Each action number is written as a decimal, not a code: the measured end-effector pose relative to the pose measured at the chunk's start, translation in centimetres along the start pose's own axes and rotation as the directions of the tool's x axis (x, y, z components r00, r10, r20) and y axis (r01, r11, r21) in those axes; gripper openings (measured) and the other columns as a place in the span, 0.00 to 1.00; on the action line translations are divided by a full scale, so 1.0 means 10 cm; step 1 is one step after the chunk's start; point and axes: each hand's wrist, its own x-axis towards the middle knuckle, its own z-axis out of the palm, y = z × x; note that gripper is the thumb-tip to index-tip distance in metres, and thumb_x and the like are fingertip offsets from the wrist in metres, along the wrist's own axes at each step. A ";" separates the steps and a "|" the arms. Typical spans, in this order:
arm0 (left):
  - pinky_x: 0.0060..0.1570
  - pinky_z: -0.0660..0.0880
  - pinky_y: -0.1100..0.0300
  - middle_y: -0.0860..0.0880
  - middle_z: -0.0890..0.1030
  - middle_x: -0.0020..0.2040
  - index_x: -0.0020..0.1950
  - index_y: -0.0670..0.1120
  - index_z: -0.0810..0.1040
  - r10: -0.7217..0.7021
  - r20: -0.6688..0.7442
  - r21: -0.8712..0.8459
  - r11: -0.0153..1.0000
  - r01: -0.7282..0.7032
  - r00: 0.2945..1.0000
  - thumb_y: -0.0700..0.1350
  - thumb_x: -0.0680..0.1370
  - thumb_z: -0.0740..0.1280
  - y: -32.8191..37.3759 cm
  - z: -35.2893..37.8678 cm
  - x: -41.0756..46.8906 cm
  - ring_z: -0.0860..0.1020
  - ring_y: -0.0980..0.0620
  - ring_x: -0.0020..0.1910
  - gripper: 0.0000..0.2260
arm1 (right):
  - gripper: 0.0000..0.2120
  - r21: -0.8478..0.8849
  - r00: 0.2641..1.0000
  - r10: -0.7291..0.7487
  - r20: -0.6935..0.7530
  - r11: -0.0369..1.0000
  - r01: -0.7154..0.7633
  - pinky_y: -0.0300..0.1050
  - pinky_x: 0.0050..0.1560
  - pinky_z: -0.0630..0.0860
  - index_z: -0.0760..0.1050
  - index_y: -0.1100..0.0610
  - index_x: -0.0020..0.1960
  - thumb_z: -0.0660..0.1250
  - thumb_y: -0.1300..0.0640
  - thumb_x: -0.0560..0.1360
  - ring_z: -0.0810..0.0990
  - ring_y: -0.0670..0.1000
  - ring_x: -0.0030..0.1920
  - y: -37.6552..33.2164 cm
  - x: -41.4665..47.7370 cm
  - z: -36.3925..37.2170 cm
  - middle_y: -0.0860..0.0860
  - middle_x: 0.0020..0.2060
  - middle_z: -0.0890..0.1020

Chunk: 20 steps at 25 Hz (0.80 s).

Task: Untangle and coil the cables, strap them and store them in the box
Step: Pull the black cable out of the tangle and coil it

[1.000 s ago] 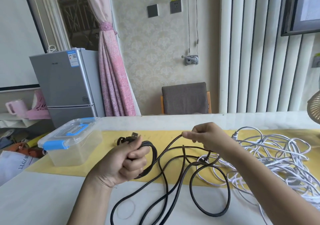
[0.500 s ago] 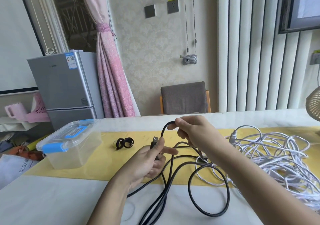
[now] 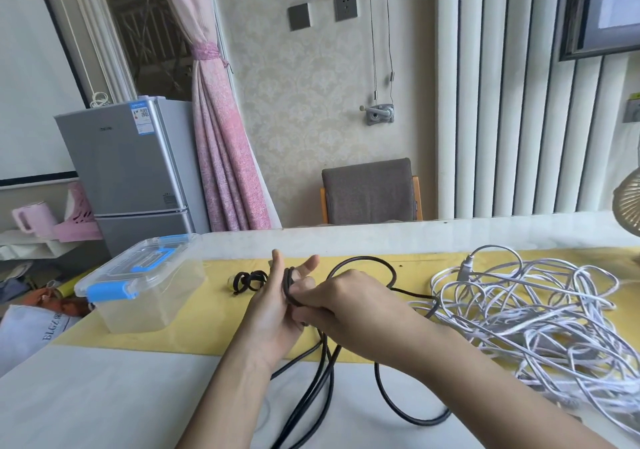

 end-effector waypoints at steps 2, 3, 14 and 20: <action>0.28 0.59 0.67 0.53 0.62 0.29 0.45 0.42 0.79 0.042 -0.005 -0.104 0.994 -0.043 0.999 0.60 0.74 0.61 0.06 -0.03 0.00 0.62 0.58 0.26 0.22 | 0.10 -0.002 0.999 -0.035 0.026 0.999 0.036 0.51 0.32 0.65 0.76 0.58 0.49 0.60 0.52 0.79 0.63 0.56 0.31 -0.03 -0.01 0.00 0.51 0.25 0.62; 0.24 0.58 0.69 0.54 0.61 0.27 0.43 0.43 0.76 0.066 0.011 -0.158 0.985 -0.064 0.998 0.58 0.74 0.62 0.11 -0.04 0.00 0.61 0.59 0.23 0.18 | 0.11 0.022 0.998 -0.039 0.047 0.999 0.038 0.50 0.32 0.64 0.77 0.58 0.47 0.61 0.51 0.79 0.62 0.56 0.31 -0.04 -0.01 -0.01 0.52 0.25 0.62; 0.19 0.58 0.67 0.53 0.61 0.24 0.41 0.46 0.66 0.040 0.638 -0.376 0.888 0.265 0.769 0.48 0.83 0.53 0.42 -0.30 -0.28 0.60 0.58 0.20 0.12 | 0.10 0.446 0.750 0.179 0.636 0.708 -0.547 0.37 0.30 0.65 0.82 0.51 0.43 0.65 0.47 0.76 0.64 0.45 0.23 0.24 -0.11 -0.09 0.48 0.27 0.77; 0.18 0.52 0.64 0.54 0.58 0.24 0.42 0.47 0.64 -0.190 0.796 0.136 0.981 0.137 0.575 0.47 0.84 0.52 0.39 -0.32 -0.41 0.53 0.59 0.21 0.12 | 0.20 0.389 0.758 0.429 0.491 0.670 -0.632 0.40 0.30 0.58 0.70 0.53 0.27 0.73 0.44 0.68 0.60 0.48 0.25 0.37 -0.13 -0.32 0.46 0.21 0.65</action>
